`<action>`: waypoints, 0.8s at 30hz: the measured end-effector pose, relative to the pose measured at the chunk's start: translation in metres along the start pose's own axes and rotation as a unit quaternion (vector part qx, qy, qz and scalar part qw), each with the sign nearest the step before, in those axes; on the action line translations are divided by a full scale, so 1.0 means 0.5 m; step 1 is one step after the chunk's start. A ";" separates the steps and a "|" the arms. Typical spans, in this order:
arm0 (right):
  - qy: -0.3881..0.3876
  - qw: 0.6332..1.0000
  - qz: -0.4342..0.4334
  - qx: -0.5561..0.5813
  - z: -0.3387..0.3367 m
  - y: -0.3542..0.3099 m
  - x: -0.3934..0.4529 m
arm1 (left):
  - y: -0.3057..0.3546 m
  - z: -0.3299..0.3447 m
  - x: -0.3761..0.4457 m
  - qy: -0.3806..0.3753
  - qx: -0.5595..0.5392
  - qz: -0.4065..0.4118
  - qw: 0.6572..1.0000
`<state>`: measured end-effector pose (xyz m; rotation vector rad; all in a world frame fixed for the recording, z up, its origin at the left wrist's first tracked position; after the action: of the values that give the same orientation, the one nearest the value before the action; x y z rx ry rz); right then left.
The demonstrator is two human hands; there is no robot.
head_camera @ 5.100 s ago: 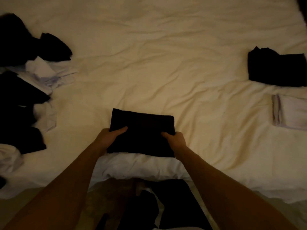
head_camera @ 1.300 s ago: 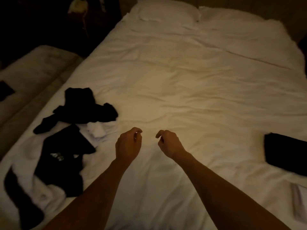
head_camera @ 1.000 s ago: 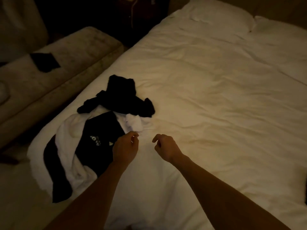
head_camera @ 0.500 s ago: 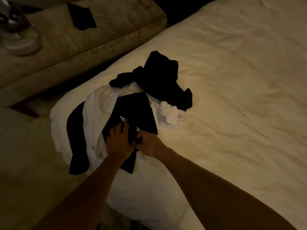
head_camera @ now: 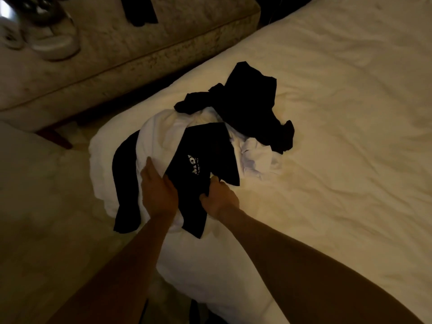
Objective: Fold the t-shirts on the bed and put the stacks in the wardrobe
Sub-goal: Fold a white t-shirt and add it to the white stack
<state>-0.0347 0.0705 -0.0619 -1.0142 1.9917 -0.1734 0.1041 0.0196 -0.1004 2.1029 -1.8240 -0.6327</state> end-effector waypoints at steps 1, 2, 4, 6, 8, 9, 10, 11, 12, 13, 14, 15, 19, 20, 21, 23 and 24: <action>0.007 1.000 -0.003 -0.014 -0.004 -0.012 -0.001 | -0.002 -0.004 0.007 -0.009 -0.050 -0.048 0.998; 0.013 1.000 -0.008 -0.022 -0.007 -0.022 -0.001 | -0.001 -0.013 0.011 -0.007 -0.077 -0.063 0.995; 0.026 0.999 -0.021 -0.016 -0.013 -0.040 -0.005 | 0.017 -0.031 0.003 0.002 -0.099 -0.033 0.995; 0.033 0.995 -0.043 0.078 -0.021 -0.059 -0.015 | 0.060 -0.051 -0.018 -0.002 -0.125 0.025 0.992; 0.008 0.956 -0.024 0.291 -0.040 -0.079 -0.026 | 0.115 -0.074 -0.041 -0.023 -0.144 0.074 0.987; -0.014 0.911 0.000 0.411 -0.056 -0.089 -0.032 | 0.144 -0.085 -0.051 -0.033 -0.149 0.095 0.984; -0.038 0.853 0.021 0.521 -0.079 -0.097 -0.041 | 0.172 -0.097 -0.061 -0.038 -0.151 0.115 0.981; -0.053 0.793 0.030 0.607 -0.107 -0.101 -0.050 | 0.202 -0.108 -0.073 -0.044 -0.152 0.134 0.978; -0.060 0.752 0.031 0.655 -0.135 -0.100 -0.054 | 0.231 -0.118 -0.085 -0.052 -0.153 0.151 0.975; -0.055 0.743 0.026 0.666 -0.167 -0.098 -0.062 | 0.259 -0.127 -0.098 -0.060 -0.158 0.167 0.971; -0.044 0.754 0.026 0.655 -0.203 -0.095 -0.074 | 0.285 -0.136 -0.110 -0.074 -0.169 0.177 0.967; -0.028 0.774 0.027 0.632 -0.236 -0.086 -0.083 | 0.311 -0.146 -0.123 -0.090 -0.183 0.189 0.961; 0.046 0.782 -0.006 0.621 -0.364 -0.034 -0.150 | 0.409 -0.184 -0.179 -0.164 -0.186 0.288 0.925; 0.071 0.771 -0.018 0.633 -0.392 -0.015 -0.171 | 0.434 -0.190 -0.194 -0.170 -0.182 0.298 0.922; 0.095 0.757 -0.032 0.646 -0.420 0.007 -0.194 | 0.458 -0.196 -0.210 -0.170 -0.180 0.305 0.920; 0.140 0.730 -0.057 0.667 -0.472 0.049 -0.244 | 0.500 -0.200 -0.244 -0.163 -0.169 0.338 0.912; 0.161 0.722 -0.074 0.669 -0.497 0.069 -0.271 | 0.516 -0.198 -0.262 -0.156 -0.155 0.369 0.903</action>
<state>-0.2029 0.1294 0.1604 -0.1263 1.4099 -1.6864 -0.0817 0.1006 0.1284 1.0154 -2.2856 -0.9856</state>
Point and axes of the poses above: each hand's wrist, its own x-axis towards the middle knuckle, its own z-axis out of the palm, y = z × x, the point moved 1 cm from there along x, towards the middle knuckle, and after that the axes turned 10 degrees about x, right-handed, at the moved point
